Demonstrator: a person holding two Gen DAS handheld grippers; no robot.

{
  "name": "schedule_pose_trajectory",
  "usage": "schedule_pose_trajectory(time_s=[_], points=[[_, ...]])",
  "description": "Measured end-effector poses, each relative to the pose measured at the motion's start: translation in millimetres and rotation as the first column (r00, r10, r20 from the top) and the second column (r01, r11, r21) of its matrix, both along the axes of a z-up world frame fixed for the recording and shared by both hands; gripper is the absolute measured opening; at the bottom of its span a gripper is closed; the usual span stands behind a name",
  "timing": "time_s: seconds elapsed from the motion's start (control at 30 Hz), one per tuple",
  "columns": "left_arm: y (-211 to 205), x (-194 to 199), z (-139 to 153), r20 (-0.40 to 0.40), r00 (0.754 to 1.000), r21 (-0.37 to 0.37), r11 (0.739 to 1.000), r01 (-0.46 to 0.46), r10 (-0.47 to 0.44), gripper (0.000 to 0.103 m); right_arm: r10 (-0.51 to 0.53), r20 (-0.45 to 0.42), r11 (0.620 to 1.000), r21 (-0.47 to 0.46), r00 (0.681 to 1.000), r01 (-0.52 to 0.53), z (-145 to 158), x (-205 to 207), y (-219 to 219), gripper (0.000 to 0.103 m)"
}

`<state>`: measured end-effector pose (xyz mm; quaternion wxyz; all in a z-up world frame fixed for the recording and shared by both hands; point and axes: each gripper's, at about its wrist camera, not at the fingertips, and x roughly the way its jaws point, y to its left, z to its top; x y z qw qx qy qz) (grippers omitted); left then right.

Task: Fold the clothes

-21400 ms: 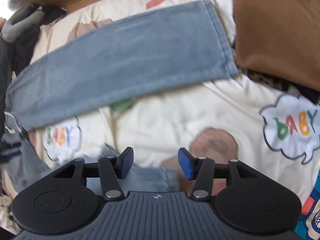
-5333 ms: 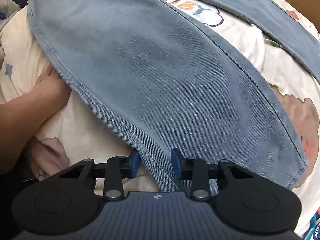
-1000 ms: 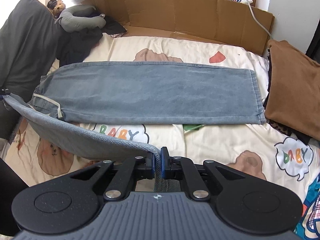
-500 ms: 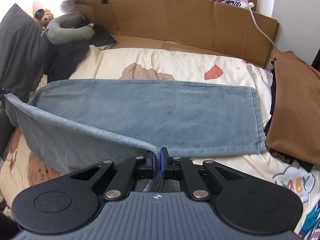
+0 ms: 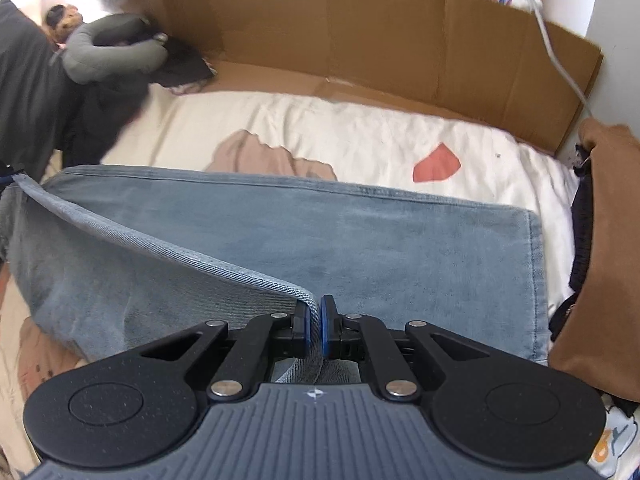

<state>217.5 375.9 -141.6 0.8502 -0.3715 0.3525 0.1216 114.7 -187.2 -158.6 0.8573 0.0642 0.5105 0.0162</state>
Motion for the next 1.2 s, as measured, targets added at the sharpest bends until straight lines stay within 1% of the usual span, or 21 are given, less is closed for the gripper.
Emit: schedule_pose_trajectory(time_s=[0.13,0.3,0.4,0.53,0.67,0.83,0.9,1.0,1.03,1.13,1.2], points=[[-2,11,-22,-0.002,1.0,0.01,1.0,0.018,-0.018,0.009,-0.008,-0.014,1.0,0.006,1.0,0.008,-21,19,-7,0.003],[-6,21,-40,-0.017,0.999,0.043,0.998,0.041,-0.04,0.009,-0.011,-0.028,1.0,0.01,1.0,0.011,-43,39,-12,0.004],[-8,27,-39,-0.016,0.999,0.056,0.998,0.041,-0.04,0.009,-0.011,-0.032,1.0,0.008,0.999,0.011,-45,49,-14,0.003],[-12,35,-33,-0.008,0.999,0.074,0.996,0.05,-0.05,0.009,-0.006,-0.027,1.0,-0.01,1.0,0.005,-37,62,-15,0.003],[-15,55,-40,-0.018,0.998,0.08,0.995,0.059,-0.058,0.009,0.008,-0.023,0.999,-0.043,1.0,-0.009,-31,84,-17,0.003],[-18,77,-66,-0.094,0.993,0.087,0.994,0.072,-0.064,0.009,0.017,-0.088,0.998,-0.055,0.996,-0.021,-53,119,-25,0.004],[-20,79,-71,-0.113,0.991,0.08,0.994,0.077,-0.067,0.011,0.015,-0.105,0.998,-0.058,0.994,-0.021,-63,128,-26,0.004],[-24,81,-73,-0.131,0.988,0.066,0.994,0.087,-0.078,0.019,0.005,-0.118,0.999,-0.047,0.993,-0.011,-76,135,-29,0.004],[-25,81,-74,-0.136,0.987,0.061,0.994,0.09,-0.081,0.024,0.001,-0.119,0.999,-0.039,0.993,-0.005,-80,137,-30,0.004],[-30,83,-76,-0.153,0.984,0.043,0.994,0.104,-0.096,0.025,0.01,-0.115,0.999,-0.034,0.993,-0.014,-85,137,-32,0.004],[-38,86,-79,-0.175,0.977,0.032,0.991,0.131,-0.123,0.025,0.021,-0.113,0.999,-0.042,0.993,-0.026,-85,137,-30,0.004]])
